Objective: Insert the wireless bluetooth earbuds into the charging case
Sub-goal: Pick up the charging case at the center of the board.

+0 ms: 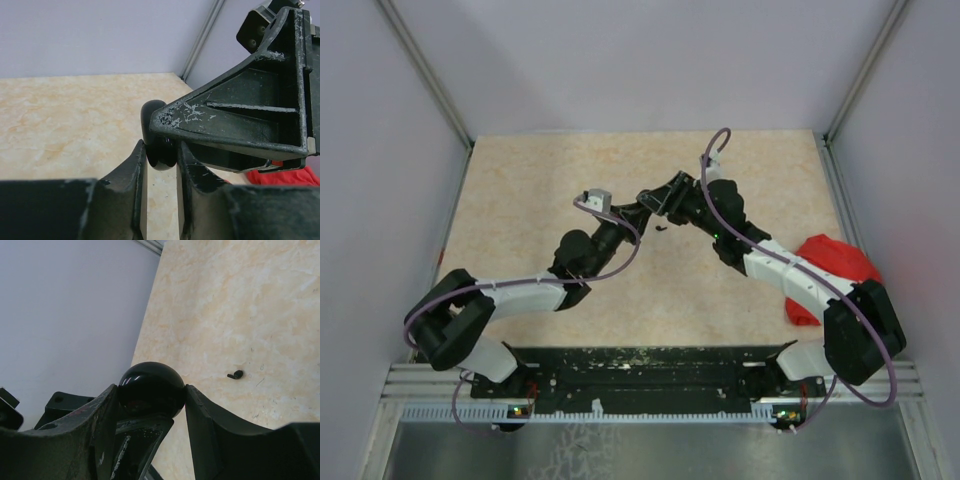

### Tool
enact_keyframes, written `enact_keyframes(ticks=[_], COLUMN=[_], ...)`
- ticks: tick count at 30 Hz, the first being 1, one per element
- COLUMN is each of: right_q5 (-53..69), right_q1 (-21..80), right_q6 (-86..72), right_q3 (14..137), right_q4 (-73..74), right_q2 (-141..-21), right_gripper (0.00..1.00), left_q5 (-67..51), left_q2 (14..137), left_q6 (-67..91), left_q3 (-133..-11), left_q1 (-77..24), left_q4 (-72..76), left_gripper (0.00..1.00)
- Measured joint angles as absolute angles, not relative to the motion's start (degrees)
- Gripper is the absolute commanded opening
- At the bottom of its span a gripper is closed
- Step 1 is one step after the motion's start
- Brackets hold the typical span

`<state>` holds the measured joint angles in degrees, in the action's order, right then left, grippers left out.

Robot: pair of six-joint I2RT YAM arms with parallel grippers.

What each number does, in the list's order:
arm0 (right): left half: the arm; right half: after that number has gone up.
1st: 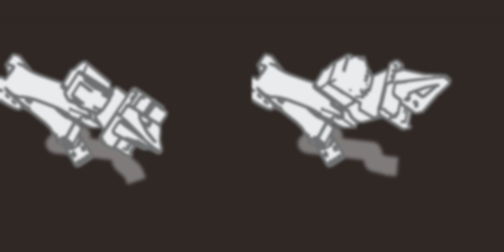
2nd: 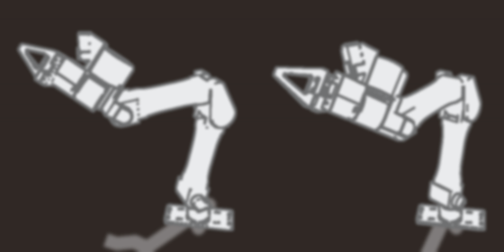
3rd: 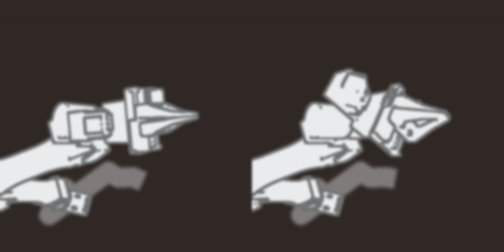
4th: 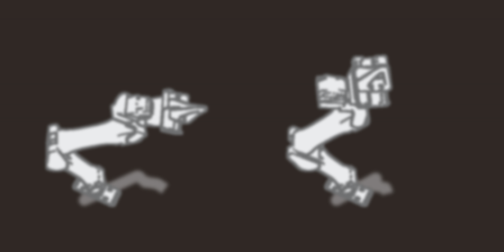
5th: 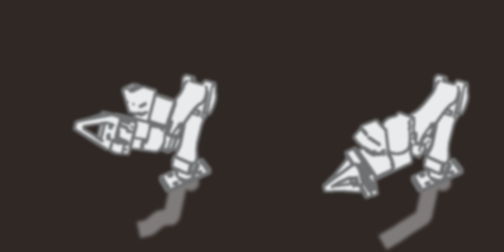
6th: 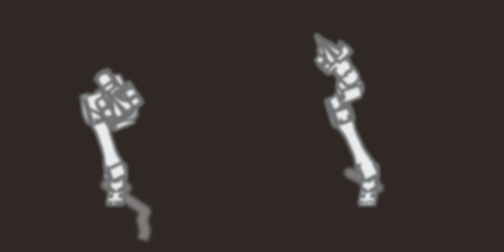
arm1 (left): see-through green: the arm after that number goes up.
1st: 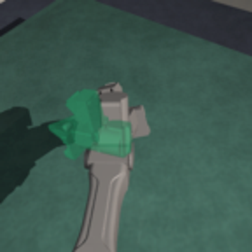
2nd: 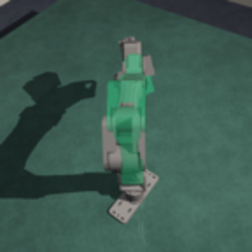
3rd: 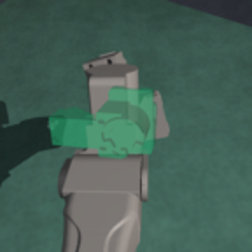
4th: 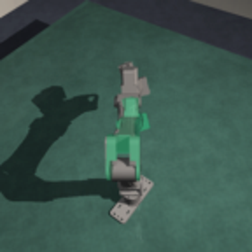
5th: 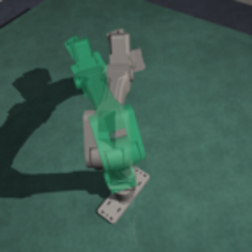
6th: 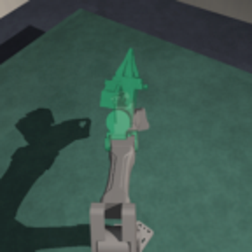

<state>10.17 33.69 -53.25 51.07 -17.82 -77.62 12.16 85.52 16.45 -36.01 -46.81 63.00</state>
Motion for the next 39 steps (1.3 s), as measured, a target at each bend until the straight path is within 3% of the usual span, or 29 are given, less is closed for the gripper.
enact_keyframes(ticks=[6, 9, 12, 17, 25, 39], right_q5=[10.2, 10.9, 12.8, 20.1, 39.1, 51.4], right_q1=[33.7, 33.8, 33.8, 32.8, 30.0, 31.4], right_q6=[-53.0, -52.2, -49.6, -43.4, -26.0, -10.6], right_q3=[51.0, 51.0, 51.0, 51.0, 51.0, 50.2], right_q4=[-18.3, -18.4, -18.3, -18.2, -20.1, -20.1], right_q2=[-77.6, -77.5, -76.7, -76.1, -73.0, -69.8], right_gripper=[0.54, 0.64, 0.67, 0.67, 0.66, 0.61], left_q5=[11.3, 10.0, 7.0, -0.2, -21.8, -40.5], left_q2=[85.4, 84.8, 83.0, 77.9, 69.5, 58.9], left_q6=[15.4, 14.9, 14.7, 14.7, 15.3, 7.8], left_q3=[-35.9, -35.3, -33.9, -29.7, -27.4, -36.0], left_q1=[-46.8, -46.4, -45.2, -41.2, -31.3, -30.0], left_q4=[63.0, 62.9, 61.5, 58.5, 49.6, 26.7], left_gripper=[0.12, 0.08, 0.01, 0.01, 0.01, 0.01])
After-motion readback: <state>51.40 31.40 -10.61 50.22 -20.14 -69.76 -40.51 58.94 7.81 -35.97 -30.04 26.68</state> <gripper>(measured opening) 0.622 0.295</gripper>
